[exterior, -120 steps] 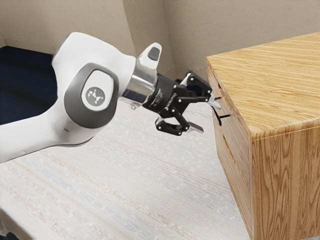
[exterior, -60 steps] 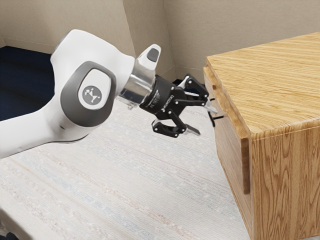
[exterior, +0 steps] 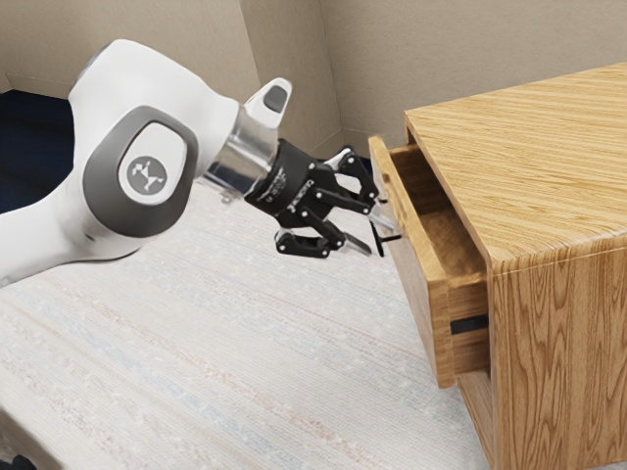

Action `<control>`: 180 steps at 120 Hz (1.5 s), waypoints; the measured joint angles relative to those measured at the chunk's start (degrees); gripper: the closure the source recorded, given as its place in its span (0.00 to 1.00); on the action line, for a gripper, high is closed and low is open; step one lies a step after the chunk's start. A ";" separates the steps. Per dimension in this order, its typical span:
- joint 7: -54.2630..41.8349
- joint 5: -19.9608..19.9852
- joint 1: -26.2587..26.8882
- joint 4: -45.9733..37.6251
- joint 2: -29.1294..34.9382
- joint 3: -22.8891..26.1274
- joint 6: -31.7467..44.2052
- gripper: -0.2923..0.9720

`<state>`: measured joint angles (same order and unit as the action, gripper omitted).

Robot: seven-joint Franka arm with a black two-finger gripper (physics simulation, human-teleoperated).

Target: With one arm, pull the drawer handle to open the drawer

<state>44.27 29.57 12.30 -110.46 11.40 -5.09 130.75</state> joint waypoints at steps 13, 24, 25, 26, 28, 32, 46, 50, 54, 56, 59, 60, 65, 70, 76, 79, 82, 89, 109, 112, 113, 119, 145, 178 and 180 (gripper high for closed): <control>0.49 -0.36 0.04 -0.63 0.74 -0.40 -0.83 0.65; 0.85 -0.83 0.22 -1.43 1.78 -1.14 -1.63 0.66; 0.88 -0.90 0.23 -1.47 1.85 -1.19 -1.72 0.67; 0.91 -0.96 0.22 -1.51 1.94 -1.24 -1.80 0.67; 0.96 -1.06 0.30 -1.56 2.11 -1.41 -1.95 0.67; 1.05 -1.20 0.33 -1.65 2.35 -1.62 -2.24 0.68; 1.33 -1.53 0.15 -1.83 2.83 -2.06 -3.08 0.70; 1.42 -1.61 0.12 -2.13 3.22 -2.21 -3.27 0.71; 1.51 -1.77 0.12 -2.64 3.87 -2.39 -3.43 0.72; 1.55 -1.90 0.13 -2.83 4.15 -2.50 -3.51 0.72; 1.61 -2.10 0.13 -3.11 4.57 -2.65 -3.66 0.73; 1.62 -2.16 0.13 -3.18 4.70 -2.69 -3.71 0.73; 1.69 -2.39 0.17 -3.43 5.19 -3.05 -3.99 0.75; 1.74 -2.54 0.17 -3.57 5.47 -3.28 -4.32 0.76; 1.81 -2.74 0.15 -3.66 5.74 -3.43 -4.68 0.78; 1.86 -2.96 0.16 -3.69 5.85 -3.46 -4.87 0.78; 1.94 -3.21 0.20 -3.75 6.08 -3.48 -5.07 0.79; 2.15 -3.69 0.28 -4.58 7.06 -3.50 -5.48 0.80; 2.77 -4.45 0.35 -5.94 8.73 -3.52 -6.24 0.82; 2.84 -4.53 0.33 -5.98 8.89 -3.52 -6.29 0.83; 2.86 -4.56 0.32 -5.99 8.93 -3.52 -6.31 0.83; 2.99 -4.70 0.20 -6.31 9.38 -3.52 -6.38 0.86; 3.71 -6.15 0.11 -8.87 12.95 -3.58 -6.52 0.85; 4.95 -7.12 0.30 -12.00 16.10 -4.76 -6.86 0.83; 5.00 -7.13 0.24 -12.15 16.31 -4.80 -6.88 0.83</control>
<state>49.27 22.43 12.54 -122.62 27.71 -9.89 123.87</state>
